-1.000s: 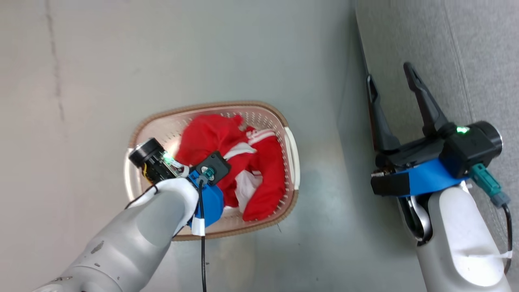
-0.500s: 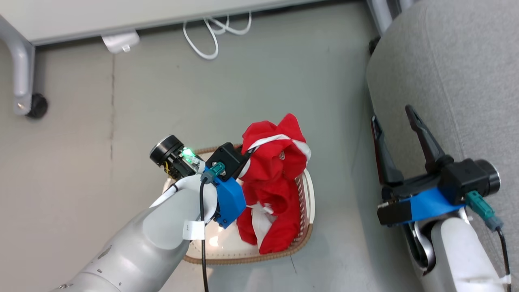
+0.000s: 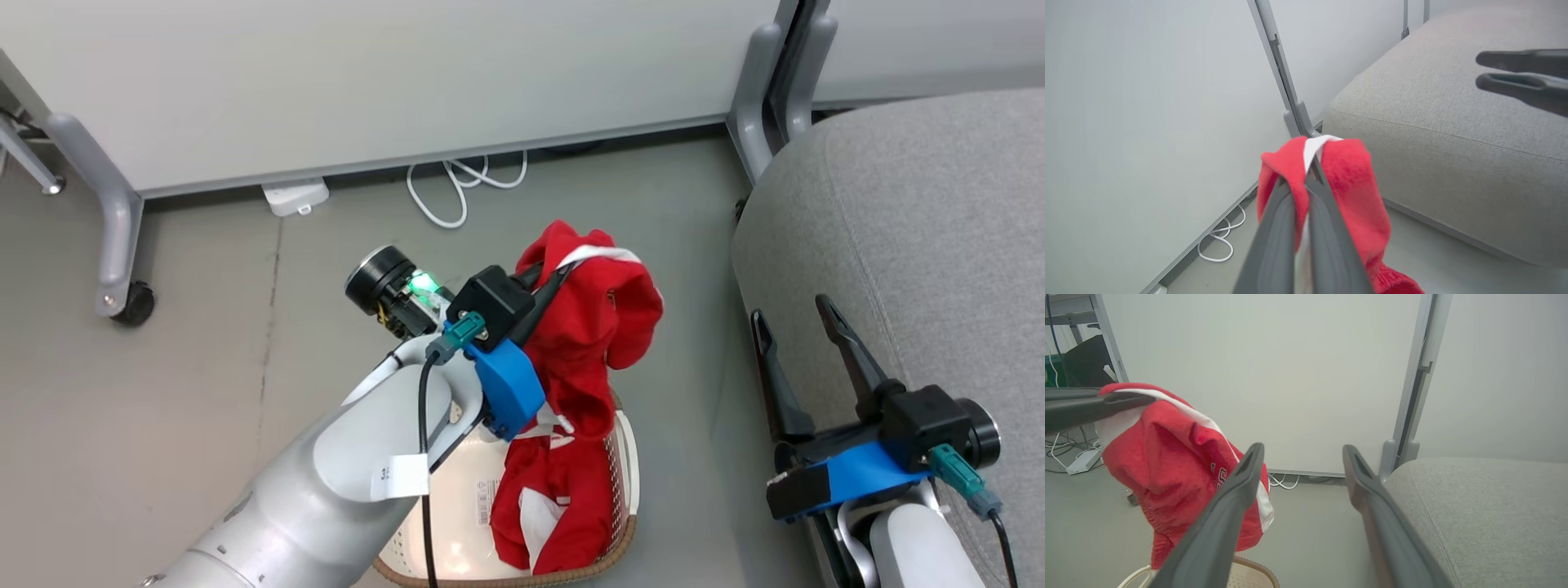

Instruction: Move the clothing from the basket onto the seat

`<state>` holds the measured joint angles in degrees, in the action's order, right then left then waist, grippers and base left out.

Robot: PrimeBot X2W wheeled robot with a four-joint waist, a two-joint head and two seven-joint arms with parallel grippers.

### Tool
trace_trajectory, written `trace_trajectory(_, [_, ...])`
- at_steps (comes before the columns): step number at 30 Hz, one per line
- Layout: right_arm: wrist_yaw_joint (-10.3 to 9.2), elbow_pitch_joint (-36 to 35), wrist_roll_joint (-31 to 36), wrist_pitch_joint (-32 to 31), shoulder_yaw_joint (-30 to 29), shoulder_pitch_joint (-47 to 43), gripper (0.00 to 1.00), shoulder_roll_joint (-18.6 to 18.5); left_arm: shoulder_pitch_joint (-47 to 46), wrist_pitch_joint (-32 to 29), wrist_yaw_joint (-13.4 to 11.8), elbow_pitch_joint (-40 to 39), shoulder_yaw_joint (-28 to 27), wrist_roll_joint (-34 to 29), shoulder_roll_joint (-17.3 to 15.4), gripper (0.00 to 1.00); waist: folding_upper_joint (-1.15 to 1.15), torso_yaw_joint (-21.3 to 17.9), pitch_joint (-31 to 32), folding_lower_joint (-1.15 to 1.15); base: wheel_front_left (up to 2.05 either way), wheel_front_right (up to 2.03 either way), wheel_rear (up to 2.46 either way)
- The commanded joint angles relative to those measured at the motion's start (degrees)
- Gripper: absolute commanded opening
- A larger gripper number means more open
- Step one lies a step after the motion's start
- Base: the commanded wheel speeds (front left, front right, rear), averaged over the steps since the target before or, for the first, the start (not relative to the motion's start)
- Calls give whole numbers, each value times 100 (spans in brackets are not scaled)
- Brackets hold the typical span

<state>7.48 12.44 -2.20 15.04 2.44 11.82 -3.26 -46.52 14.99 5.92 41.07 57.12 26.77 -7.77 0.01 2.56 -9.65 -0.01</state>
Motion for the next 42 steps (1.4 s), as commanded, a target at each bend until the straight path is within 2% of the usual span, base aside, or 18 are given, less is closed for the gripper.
trace_trajectory(1, [3,18,-25,22,-14,-101,100,11,-2,29,-27,-49,-61,-15,18,0,-1,32,139,1,0,0,0])
trace_trajectory(15, [3,62,-92,22,24,-624,100,33,-40,28,5,-343,-223,-140,185,0,-1,112,807,1,0,0,0])
trace_trajectory(27, [3,47,-57,22,248,-692,100,36,56,28,21,-451,-217,-167,202,0,-1,181,920,1,0,0,0])
trace_trajectory(42, [2,378,21,22,1369,223,100,-291,-96,28,-4,-578,-214,-255,249,0,-1,288,709,1,0,0,0])
